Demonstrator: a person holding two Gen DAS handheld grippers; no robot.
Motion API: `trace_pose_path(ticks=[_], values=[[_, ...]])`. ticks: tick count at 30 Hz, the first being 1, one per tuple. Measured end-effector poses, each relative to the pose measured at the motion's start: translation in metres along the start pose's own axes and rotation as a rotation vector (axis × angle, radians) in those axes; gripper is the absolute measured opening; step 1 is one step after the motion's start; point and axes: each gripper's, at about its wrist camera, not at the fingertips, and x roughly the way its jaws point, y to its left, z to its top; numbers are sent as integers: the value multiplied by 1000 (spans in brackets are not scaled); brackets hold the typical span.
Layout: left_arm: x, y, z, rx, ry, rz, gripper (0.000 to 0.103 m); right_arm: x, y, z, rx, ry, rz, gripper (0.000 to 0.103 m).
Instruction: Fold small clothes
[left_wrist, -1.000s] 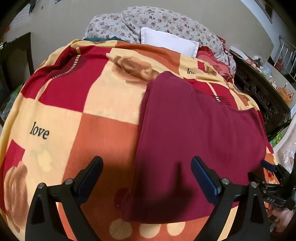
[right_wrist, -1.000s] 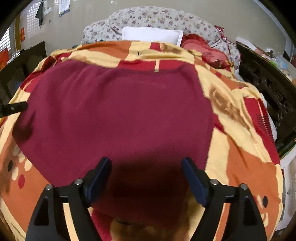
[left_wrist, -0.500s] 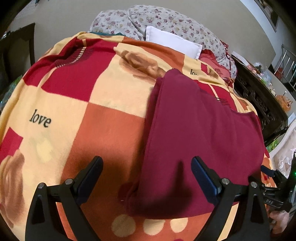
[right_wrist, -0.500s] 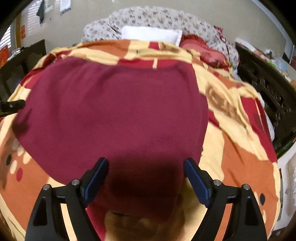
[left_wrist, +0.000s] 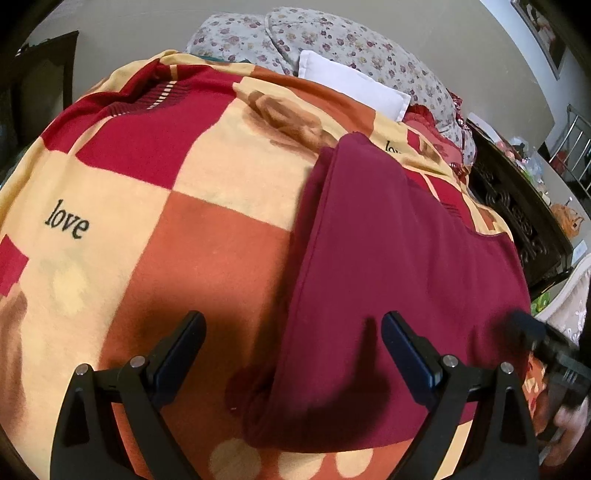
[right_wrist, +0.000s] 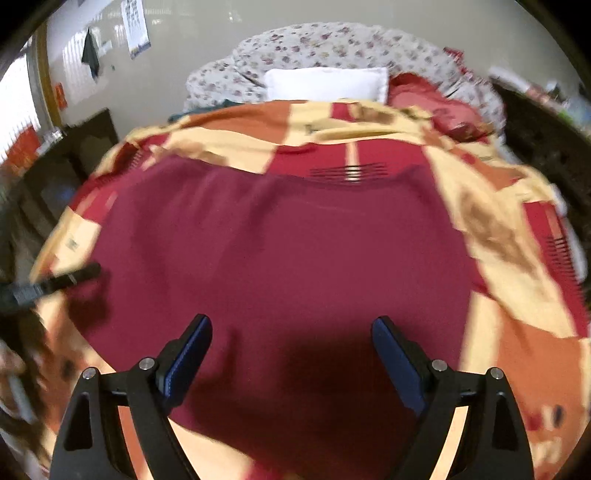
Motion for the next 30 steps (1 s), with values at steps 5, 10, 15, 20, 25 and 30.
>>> trace_pose_path(ticks=[5, 10, 15, 20, 25, 30], values=[[2, 9, -7, -21, -14, -23, 95, 24, 23, 34, 93, 10, 168, 92], [7, 18, -11, -38, -32, -73, 99, 46, 67, 67, 92, 20, 249, 93], [9, 18, -11, -33, -42, -94, 103, 70, 109, 94, 74, 52, 282, 94], [9, 18, -12, -18, -48, -109, 103, 100, 145, 110, 4, 109, 242, 95], [9, 24, -10, -37, -55, -139, 103, 130, 172, 117, -107, 187, 143, 103], [12, 24, -4, -48, -60, -138, 103, 145, 183, 111, -214, 152, 27, 83]])
